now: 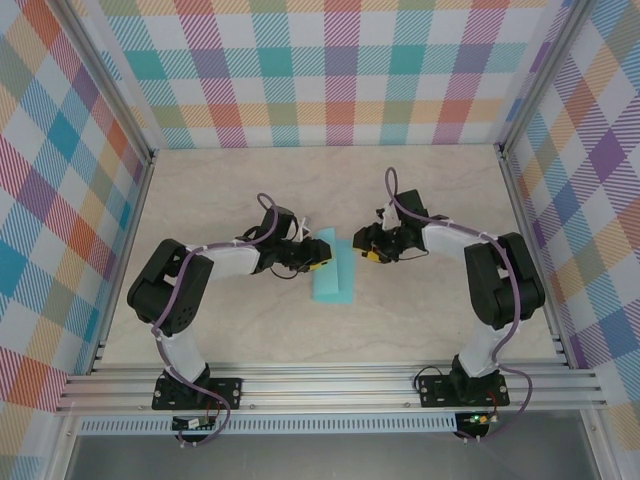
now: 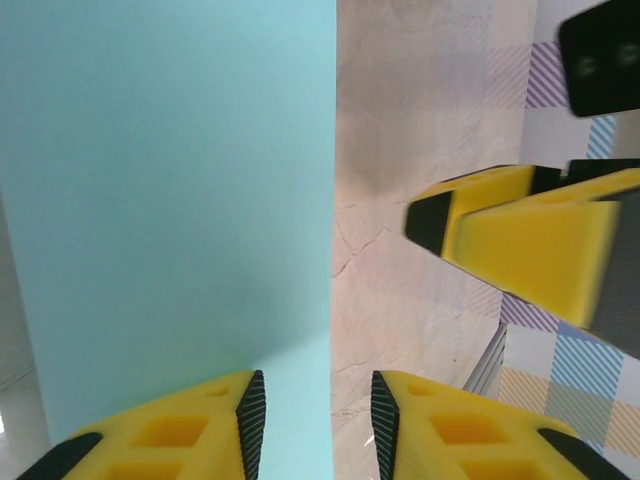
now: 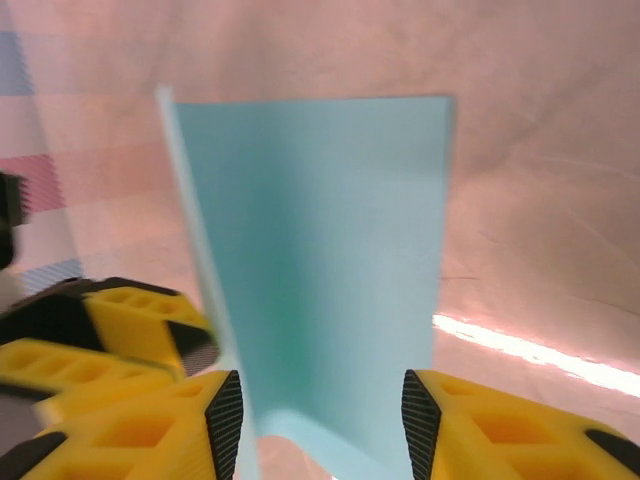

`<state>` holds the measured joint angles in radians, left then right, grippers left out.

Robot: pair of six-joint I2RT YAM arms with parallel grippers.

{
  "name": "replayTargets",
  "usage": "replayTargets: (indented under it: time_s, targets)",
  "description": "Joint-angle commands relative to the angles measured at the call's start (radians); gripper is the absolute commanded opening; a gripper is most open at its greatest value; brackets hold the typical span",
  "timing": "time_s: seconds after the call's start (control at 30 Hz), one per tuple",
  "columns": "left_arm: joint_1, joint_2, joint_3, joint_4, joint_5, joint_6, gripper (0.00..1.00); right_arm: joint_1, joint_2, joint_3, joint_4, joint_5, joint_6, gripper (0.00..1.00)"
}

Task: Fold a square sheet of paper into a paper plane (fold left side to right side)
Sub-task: First fold in half a square sheet of paper at the center of the table.

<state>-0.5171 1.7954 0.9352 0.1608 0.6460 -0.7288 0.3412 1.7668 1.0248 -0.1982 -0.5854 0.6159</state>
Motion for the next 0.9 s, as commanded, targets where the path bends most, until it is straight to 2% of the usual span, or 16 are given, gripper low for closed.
replayTargets:
  time_s: [0.0, 0.37, 0.43, 0.57, 0.67, 0.87]
  targets:
    - [-0.017, 0.013, 0.037, -0.001, 0.011, 0.009, 0.29, 0.02, -0.001, 0.001, 0.074, -0.1, 0.054, 0.46]
    - [-0.017, 0.012, 0.04, -0.022, 0.013, 0.028, 0.2, 0.091, 0.122, 0.054, 0.144, -0.132, 0.105, 0.41]
    - [-0.017, 0.01, 0.042, -0.028, 0.017, 0.032, 0.2, 0.094, 0.128, 0.054, 0.151, -0.141, 0.105, 0.35]
    - [-0.017, 0.003, 0.042, -0.04, 0.011, 0.04, 0.2, 0.092, 0.115, 0.051, 0.121, -0.135, 0.077, 0.12]
    - [-0.016, -0.029, 0.047, -0.085, -0.025, 0.064, 0.23, 0.093, 0.094, 0.048, 0.069, -0.11, 0.042, 0.01]
    - [-0.011, -0.095, 0.065, -0.23, -0.152, 0.113, 0.37, 0.09, 0.043, 0.006, -0.017, -0.011, 0.011, 0.0]
